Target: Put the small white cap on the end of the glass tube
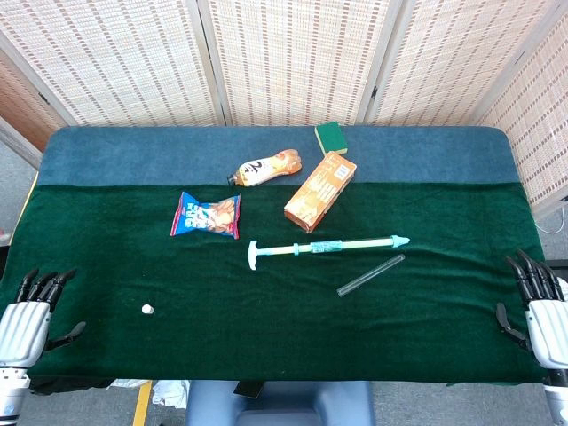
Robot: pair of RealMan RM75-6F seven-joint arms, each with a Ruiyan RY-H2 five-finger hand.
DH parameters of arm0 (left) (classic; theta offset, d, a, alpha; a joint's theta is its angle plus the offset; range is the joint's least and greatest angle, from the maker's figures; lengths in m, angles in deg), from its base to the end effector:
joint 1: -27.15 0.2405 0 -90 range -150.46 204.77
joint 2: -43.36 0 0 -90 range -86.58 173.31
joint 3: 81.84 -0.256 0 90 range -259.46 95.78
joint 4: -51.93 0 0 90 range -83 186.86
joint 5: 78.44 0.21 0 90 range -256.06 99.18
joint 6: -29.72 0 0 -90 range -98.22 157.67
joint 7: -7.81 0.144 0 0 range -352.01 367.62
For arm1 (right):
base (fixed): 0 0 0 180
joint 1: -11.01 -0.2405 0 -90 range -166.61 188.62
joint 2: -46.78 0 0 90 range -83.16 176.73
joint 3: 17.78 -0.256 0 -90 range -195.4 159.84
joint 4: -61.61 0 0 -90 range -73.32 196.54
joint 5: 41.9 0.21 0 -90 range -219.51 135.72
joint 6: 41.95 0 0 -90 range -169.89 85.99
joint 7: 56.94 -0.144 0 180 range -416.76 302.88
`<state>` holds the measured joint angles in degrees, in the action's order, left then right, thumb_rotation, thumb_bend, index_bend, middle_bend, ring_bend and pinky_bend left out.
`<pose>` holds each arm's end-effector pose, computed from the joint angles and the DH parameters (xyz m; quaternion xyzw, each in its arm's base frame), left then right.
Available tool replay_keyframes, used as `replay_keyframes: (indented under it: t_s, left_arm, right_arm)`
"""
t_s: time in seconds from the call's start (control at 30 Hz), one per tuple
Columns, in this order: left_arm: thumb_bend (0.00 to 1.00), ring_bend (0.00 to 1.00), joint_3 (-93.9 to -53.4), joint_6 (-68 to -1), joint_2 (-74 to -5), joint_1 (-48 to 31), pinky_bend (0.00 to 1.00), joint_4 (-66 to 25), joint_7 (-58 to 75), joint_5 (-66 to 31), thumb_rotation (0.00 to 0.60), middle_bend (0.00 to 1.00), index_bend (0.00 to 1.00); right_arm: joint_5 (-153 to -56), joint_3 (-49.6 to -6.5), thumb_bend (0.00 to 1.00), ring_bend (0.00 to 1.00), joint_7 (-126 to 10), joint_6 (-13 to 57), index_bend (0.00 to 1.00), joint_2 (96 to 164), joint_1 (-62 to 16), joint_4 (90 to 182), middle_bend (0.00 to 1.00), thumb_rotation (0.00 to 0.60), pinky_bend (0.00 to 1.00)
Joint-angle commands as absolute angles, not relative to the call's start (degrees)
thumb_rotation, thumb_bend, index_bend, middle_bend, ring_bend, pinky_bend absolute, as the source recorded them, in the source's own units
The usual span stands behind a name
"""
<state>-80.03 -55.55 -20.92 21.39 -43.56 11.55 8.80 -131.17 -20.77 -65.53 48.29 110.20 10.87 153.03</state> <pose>-0.2952 0.1808 0.1500 -0.6100 -0.3797 -0.3912 0.5751 -0.3158 -0.1555 0.1733 0.5541 -0.4063 0.4390 0.5790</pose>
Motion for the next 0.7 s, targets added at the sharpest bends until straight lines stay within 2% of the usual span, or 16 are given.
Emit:
replay_keyframes:
  t_s: [0.03, 0.47, 0.57, 0.7]
  left_arm:
    - [0.26, 0.17, -79.84, -55.78, -21.23, 21.46, 0.07, -43.32, 11.84, 8.59, 0.600, 0.25, 0.16]
    - [0.26, 0.17, -79.27, -56.46, -22.38, 21.98, 0.07, -42.73, 13.61, 7.14, 0.600, 0.25, 0.17]
    - [0.26, 0.17, -79.32, -56.39, -22.32, 21.90, 0.07, -42.93, 13.87, 7.36, 0.600, 0.25, 0.17]
    - [0.26, 0.17, -79.33, -56.53, -22.24, 21.95, 0.07, -43.22, 14.08, 7.48, 0.600, 0.25, 0.17]
  right_arm:
    - [-131.15, -20.79, 0.58, 0.03, -65.37, 47.97, 0.00, 110.12, 10.66, 153.20, 0.02, 0.600, 0.00]
    - [-132.27, -20.85, 0.58, 0.04, -65.38, 45.39, 0.00, 109.60, 8.45, 153.14, 0.04, 0.600, 0.00]
    - [-132.85, -20.86, 0.58, 0.07, -64.58, 44.84, 0.00, 109.54, 7.76, 153.17, 0.07, 0.600, 0.01]
    - [-134.03, -20.95, 0.57, 0.14, -62.68, 43.37, 0.00, 109.77, 6.14, 153.23, 0.16, 0.600, 0.08]
